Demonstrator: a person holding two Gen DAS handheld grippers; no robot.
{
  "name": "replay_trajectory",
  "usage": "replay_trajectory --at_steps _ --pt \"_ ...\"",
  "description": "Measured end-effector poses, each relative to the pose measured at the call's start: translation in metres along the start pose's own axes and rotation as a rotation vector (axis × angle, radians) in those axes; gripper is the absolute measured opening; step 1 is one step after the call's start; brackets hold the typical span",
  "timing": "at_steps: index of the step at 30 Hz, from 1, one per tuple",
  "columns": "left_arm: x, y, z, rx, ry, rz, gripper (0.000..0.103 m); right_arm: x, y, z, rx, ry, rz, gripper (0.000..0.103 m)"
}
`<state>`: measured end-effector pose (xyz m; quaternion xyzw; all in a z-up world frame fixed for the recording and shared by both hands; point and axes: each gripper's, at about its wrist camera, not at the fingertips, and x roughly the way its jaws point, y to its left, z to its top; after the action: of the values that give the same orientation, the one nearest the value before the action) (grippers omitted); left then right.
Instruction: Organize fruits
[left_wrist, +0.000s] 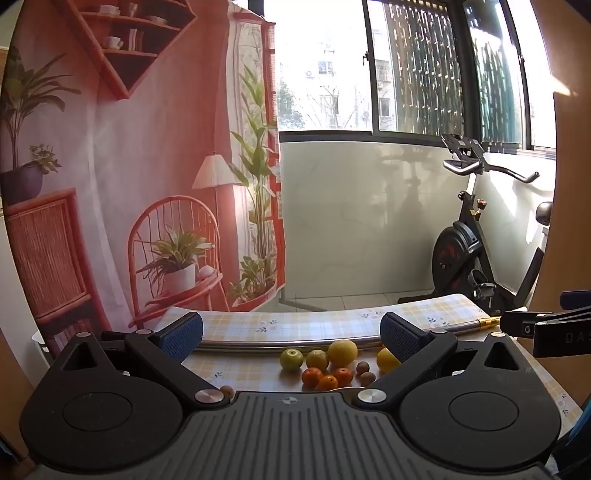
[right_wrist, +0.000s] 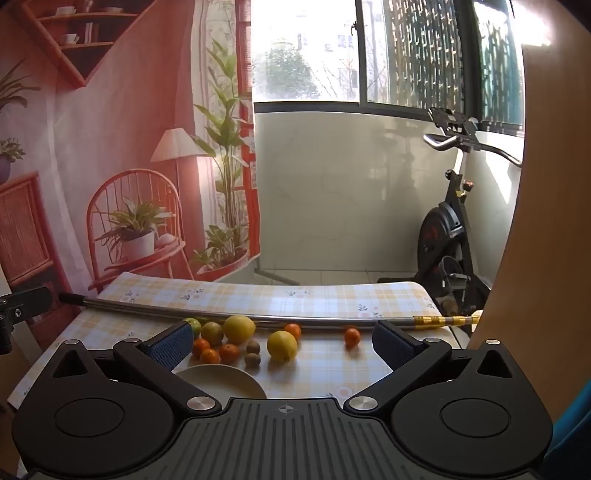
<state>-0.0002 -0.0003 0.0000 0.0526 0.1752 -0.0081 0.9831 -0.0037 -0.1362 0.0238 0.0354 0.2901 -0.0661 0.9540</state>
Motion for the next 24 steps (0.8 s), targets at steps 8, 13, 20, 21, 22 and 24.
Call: replay_trajectory --at_steps 8,13,20,21,22,24 --pt "-0.0004 0.0002 0.0001 -0.01 -0.001 -0.007 0.103 -0.0007 0.0004 0.0001 0.01 0.0 0.006 0.103" --pt "-0.0005 -0.0001 0.0002 -0.01 -0.004 -0.007 0.103 -0.0009 0.0004 -0.0003 0.007 -0.004 0.006 0.103" --pt "-0.0028 0.003 0.0006 -0.013 -0.007 -0.008 0.103 -0.0031 0.0007 0.0005 0.007 -0.007 0.005 0.103" --pt "-0.0029 0.0032 0.0003 -0.013 -0.007 -0.009 0.103 -0.0032 0.0008 0.0003 0.007 -0.008 0.006 0.103" --pt "-0.003 0.0027 0.0001 -0.013 -0.008 -0.009 0.103 -0.0032 0.001 0.0002 0.007 -0.008 0.006 0.103" --pt "-0.0037 0.0027 0.0002 -0.012 -0.008 -0.01 0.103 -0.0031 0.0013 -0.0002 0.007 -0.009 0.007 0.103"
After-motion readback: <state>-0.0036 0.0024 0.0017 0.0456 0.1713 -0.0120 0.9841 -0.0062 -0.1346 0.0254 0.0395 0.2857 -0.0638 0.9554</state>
